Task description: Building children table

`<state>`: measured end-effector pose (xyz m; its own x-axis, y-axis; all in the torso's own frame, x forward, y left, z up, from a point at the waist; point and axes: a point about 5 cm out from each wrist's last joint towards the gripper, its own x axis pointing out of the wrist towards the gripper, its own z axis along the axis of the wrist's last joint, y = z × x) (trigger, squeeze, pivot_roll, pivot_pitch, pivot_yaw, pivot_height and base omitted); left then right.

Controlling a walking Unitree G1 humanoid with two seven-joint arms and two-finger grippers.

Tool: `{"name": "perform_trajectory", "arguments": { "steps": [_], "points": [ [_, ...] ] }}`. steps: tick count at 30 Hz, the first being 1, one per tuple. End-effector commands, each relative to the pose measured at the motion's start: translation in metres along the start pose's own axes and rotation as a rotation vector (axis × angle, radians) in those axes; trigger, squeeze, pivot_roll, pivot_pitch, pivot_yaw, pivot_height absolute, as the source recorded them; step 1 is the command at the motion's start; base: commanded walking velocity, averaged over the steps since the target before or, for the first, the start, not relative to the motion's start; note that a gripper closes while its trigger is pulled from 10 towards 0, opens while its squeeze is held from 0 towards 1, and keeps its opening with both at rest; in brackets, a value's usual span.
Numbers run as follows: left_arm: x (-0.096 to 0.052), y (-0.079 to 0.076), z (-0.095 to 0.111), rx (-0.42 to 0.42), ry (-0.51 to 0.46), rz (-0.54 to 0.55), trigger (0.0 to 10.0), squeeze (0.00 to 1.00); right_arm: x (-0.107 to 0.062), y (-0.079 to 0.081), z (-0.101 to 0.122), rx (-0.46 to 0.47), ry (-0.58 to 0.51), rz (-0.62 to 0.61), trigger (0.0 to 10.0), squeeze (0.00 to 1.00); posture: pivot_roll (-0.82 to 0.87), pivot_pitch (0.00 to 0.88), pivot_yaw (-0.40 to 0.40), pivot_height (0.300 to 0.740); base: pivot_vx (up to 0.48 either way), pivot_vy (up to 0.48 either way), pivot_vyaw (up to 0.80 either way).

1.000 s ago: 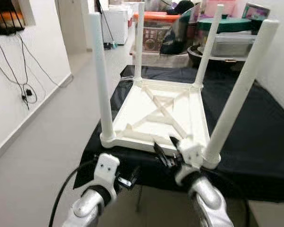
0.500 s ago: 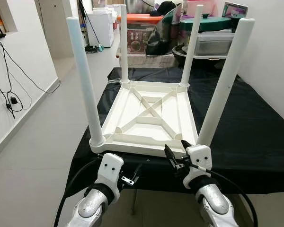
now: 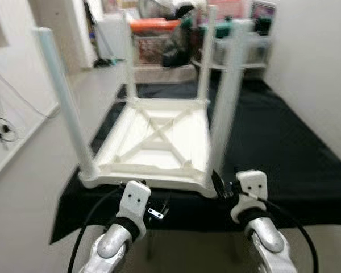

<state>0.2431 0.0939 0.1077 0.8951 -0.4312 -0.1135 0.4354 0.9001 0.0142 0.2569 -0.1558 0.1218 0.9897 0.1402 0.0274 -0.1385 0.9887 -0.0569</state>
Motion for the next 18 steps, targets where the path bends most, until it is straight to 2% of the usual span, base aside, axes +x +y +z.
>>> {"name": "perform_trajectory", "arguments": {
  "steps": [1,11,16,18],
  "points": [
    [-0.002,0.006,-0.006,-0.017,0.029,0.024,10.0,0.00,0.000,0.004,0.002,0.013,-0.006,0.014,10.0,0.00,0.01,0.000,-0.018,0.740,0.000,0.000,0.00],
    [-0.004,0.007,-0.007,-0.021,0.031,0.026,10.0,0.00,0.002,0.006,0.008,0.036,-0.033,0.046,10.0,0.00,0.01,0.007,-0.015,0.740,0.000,0.000,0.00],
    [-0.006,0.007,-0.006,-0.030,0.024,0.030,10.0,0.00,0.003,0.016,0.017,0.091,-0.067,0.125,10.0,0.00,0.02,0.014,-0.016,0.740,0.000,0.000,0.00],
    [-0.007,0.008,-0.006,-0.035,0.022,0.035,10.0,0.00,0.005,0.023,0.028,0.108,-0.111,0.164,10.0,0.00,0.02,0.016,-0.016,0.740,0.000,0.000,0.00]
  ]
}}
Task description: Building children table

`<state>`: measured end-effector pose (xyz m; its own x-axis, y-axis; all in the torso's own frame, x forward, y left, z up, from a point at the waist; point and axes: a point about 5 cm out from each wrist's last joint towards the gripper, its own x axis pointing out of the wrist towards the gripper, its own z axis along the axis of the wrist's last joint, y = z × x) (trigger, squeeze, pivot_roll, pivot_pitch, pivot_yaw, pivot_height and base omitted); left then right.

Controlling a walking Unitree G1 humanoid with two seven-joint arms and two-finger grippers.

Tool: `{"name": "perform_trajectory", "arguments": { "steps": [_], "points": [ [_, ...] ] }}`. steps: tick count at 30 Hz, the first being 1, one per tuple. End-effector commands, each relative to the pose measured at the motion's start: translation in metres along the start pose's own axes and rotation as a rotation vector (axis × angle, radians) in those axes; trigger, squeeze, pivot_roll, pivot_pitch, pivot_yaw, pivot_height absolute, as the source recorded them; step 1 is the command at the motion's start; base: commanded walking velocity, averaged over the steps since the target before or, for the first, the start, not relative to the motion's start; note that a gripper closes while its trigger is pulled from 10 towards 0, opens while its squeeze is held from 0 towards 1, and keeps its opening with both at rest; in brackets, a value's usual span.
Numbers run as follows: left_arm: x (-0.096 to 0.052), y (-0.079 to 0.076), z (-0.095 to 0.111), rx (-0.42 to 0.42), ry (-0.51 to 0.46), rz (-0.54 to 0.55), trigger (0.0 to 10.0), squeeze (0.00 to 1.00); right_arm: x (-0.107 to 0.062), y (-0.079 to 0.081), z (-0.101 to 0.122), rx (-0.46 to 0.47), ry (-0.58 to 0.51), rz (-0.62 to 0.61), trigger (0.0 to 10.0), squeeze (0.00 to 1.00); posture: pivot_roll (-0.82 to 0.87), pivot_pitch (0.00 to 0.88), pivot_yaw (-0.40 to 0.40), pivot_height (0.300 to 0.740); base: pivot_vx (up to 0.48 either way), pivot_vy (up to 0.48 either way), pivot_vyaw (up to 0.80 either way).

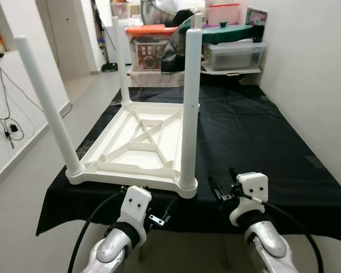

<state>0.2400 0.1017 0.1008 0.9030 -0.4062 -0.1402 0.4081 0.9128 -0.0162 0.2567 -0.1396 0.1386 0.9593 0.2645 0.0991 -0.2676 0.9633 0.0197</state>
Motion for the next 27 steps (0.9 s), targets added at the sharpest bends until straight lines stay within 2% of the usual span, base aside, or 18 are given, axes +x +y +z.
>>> {"name": "perform_trajectory", "arguments": {
  "steps": [1,2,5,6,7,9,10,17,27],
  "points": [
    [-0.001,0.002,0.002,-0.001,-0.005,0.008,10.0,0.00,0.004,0.008,0.009,0.022,-0.036,0.038,10.0,0.00,0.02,0.016,-0.016,0.740,0.000,0.000,0.00],
    [-0.002,0.002,0.002,-0.003,-0.005,0.010,10.0,0.00,0.005,0.012,0.015,0.032,-0.059,0.058,10.0,1.00,0.02,0.019,-0.015,0.740,0.000,0.000,0.00],
    [-0.003,0.002,0.002,-0.007,-0.003,0.009,10.0,0.00,0.009,0.022,0.027,0.040,-0.106,0.106,10.0,1.00,0.02,0.025,-0.013,0.740,0.000,0.000,0.00],
    [-0.003,0.002,0.002,-0.008,-0.001,0.009,10.0,0.00,0.009,0.023,0.029,0.038,-0.109,0.108,10.0,1.00,0.02,0.025,-0.012,0.740,0.000,0.000,0.00],
    [-0.003,0.002,0.002,-0.010,0.000,0.007,10.0,0.00,0.010,0.025,0.031,0.037,-0.111,0.109,10.0,0.96,0.02,0.027,-0.013,0.740,0.000,0.000,0.00],
    [-0.003,0.002,0.002,-0.010,0.000,0.007,10.0,0.00,0.010,0.025,0.031,0.037,-0.111,0.109,10.0,0.96,0.02,0.027,-0.013,0.740,0.000,0.000,0.00],
    [-0.003,0.002,0.002,-0.011,0.001,0.007,10.0,0.00,0.011,0.026,0.032,0.033,-0.113,0.106,10.0,0.00,0.02,0.028,-0.011,0.740,0.000,0.000,0.00],
    [-0.003,0.001,0.002,-0.014,0.004,0.004,10.0,0.00,0.014,0.028,0.036,0.056,-0.118,0.114,10.0,0.00,0.02,0.029,-0.013,0.740,0.000,0.000,0.00],
    [-0.003,0.001,0.000,-0.017,0.008,0.002,10.0,0.00,0.030,0.035,0.041,0.032,-0.118,0.089,10.0,0.00,0.03,0.023,-0.014,0.740,0.000,0.000,0.00]
  ]
}}
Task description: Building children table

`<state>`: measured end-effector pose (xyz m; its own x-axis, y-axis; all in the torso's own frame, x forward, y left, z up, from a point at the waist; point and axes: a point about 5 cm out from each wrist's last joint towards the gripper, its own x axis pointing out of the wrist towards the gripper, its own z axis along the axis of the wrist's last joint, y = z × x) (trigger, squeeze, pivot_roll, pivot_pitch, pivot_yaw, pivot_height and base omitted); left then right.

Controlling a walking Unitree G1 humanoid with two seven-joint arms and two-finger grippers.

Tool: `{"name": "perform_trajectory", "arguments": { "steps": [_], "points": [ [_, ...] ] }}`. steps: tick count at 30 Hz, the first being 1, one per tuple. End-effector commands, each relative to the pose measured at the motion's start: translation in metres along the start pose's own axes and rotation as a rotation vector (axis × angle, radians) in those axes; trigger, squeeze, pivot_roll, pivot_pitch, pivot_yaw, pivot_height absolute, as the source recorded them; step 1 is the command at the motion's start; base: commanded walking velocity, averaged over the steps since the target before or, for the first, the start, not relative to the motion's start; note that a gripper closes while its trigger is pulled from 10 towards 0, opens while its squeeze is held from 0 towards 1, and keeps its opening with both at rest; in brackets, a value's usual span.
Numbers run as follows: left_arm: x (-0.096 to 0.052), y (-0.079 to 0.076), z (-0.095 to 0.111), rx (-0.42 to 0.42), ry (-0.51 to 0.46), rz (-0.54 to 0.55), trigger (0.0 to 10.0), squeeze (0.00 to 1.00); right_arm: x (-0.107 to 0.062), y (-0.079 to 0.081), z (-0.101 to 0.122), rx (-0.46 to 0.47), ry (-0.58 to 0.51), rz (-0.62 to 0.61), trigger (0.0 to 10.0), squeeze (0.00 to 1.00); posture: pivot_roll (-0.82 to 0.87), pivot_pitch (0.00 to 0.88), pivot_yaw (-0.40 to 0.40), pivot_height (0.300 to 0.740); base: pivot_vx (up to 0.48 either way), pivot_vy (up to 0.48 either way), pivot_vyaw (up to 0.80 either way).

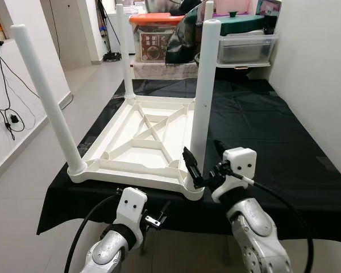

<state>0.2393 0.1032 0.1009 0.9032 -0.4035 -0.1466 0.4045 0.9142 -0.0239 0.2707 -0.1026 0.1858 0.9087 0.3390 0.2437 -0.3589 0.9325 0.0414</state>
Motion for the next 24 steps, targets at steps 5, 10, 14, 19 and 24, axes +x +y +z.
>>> {"name": "perform_trajectory", "arguments": {
  "steps": [5,10,14,19,24],
  "points": [
    [-0.002,-0.001,0.000,-0.013,0.004,-0.004,10.0,0.00,0.010,0.005,-0.005,-0.007,0.035,0.005,10.0,0.00,0.03,0.022,-0.017,0.740,0.000,0.000,0.00],
    [-0.002,-0.002,0.000,-0.015,0.004,-0.006,10.0,0.00,0.020,0.006,-0.007,-0.050,0.058,-0.021,10.0,0.00,0.03,0.023,-0.021,0.740,0.000,0.000,0.00],
    [-0.003,-0.003,0.000,-0.018,0.005,-0.008,10.0,0.00,0.028,0.005,-0.008,-0.061,0.070,-0.059,10.0,0.00,0.03,0.022,-0.024,0.740,0.000,0.000,0.00],
    [-0.004,-0.004,0.000,-0.025,0.006,-0.011,10.0,0.00,0.035,0.005,-0.009,-0.065,0.084,-0.096,10.0,0.00,0.03,0.026,-0.021,0.740,0.000,0.000,0.00],
    [-0.007,-0.005,0.001,-0.027,0.007,-0.018,10.0,0.00,0.049,0.009,-0.013,-0.053,0.125,-0.179,10.0,0.00,0.05,0.046,-0.025,0.740,0.000,0.000,0.00]
  ]
}}
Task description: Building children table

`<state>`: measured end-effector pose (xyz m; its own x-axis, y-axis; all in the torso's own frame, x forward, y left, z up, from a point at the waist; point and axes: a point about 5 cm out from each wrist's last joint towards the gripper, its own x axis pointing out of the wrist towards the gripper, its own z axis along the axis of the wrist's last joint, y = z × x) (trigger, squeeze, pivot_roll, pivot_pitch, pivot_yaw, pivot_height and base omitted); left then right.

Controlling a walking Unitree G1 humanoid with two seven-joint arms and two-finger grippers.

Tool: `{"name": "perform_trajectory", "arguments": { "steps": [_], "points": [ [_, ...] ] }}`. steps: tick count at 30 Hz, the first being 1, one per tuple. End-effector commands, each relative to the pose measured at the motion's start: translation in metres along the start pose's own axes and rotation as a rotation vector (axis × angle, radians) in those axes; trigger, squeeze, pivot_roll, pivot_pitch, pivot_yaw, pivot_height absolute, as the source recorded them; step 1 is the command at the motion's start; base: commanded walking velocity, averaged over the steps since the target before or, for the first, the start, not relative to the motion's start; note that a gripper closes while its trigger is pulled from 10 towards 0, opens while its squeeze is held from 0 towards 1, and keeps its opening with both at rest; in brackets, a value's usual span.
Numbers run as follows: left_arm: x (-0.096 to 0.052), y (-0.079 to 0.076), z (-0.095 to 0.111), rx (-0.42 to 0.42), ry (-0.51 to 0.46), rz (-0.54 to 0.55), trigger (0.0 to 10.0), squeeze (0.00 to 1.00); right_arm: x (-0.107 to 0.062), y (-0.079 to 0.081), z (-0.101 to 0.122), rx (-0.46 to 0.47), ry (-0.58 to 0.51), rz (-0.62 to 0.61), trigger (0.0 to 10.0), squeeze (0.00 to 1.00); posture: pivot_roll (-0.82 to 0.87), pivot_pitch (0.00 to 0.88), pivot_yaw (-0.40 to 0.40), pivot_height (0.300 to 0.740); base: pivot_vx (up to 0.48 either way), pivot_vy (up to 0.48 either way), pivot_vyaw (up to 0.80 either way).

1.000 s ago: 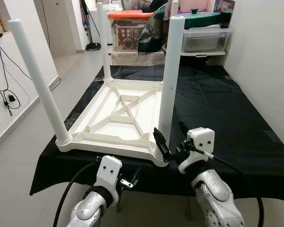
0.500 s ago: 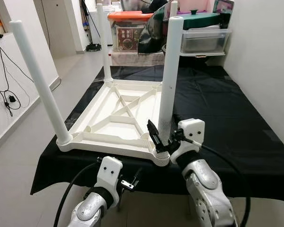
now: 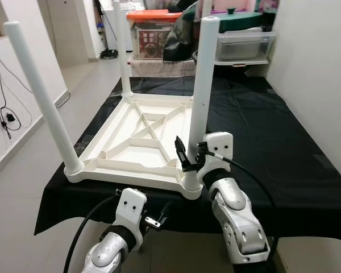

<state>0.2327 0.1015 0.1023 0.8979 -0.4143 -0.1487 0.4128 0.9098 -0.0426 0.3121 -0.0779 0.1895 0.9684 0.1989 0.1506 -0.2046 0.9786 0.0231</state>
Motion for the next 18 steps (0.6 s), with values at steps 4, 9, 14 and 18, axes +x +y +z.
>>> {"name": "perform_trajectory", "arguments": {
  "steps": [4,9,14,18],
  "points": [
    [-0.004,-0.003,0.001,-0.010,0.006,-0.007,10.0,0.00,0.005,0.000,-0.007,-0.018,0.060,-0.069,8.7,0.00,0.05,0.062,-0.021,0.740,0.000,0.000,0.00],
    [-0.007,-0.005,0.002,-0.011,0.009,-0.011,10.0,0.00,0.008,-0.004,-0.008,-0.028,0.079,-0.148,0.0,0.00,0.06,0.077,-0.018,0.740,0.000,0.000,0.00],
    [-0.010,-0.007,0.003,-0.011,0.011,-0.013,10.0,0.00,0.013,-0.010,-0.006,-0.032,0.078,-0.193,0.0,0.00,0.06,0.100,-0.016,0.740,0.000,0.000,0.00],
    [-0.014,-0.009,0.005,-0.012,0.014,-0.015,10.0,0.00,0.022,-0.015,-0.002,-0.004,0.065,-0.213,0.0,0.00,0.08,0.120,-0.014,0.740,0.000,0.000,0.00]
  ]
}}
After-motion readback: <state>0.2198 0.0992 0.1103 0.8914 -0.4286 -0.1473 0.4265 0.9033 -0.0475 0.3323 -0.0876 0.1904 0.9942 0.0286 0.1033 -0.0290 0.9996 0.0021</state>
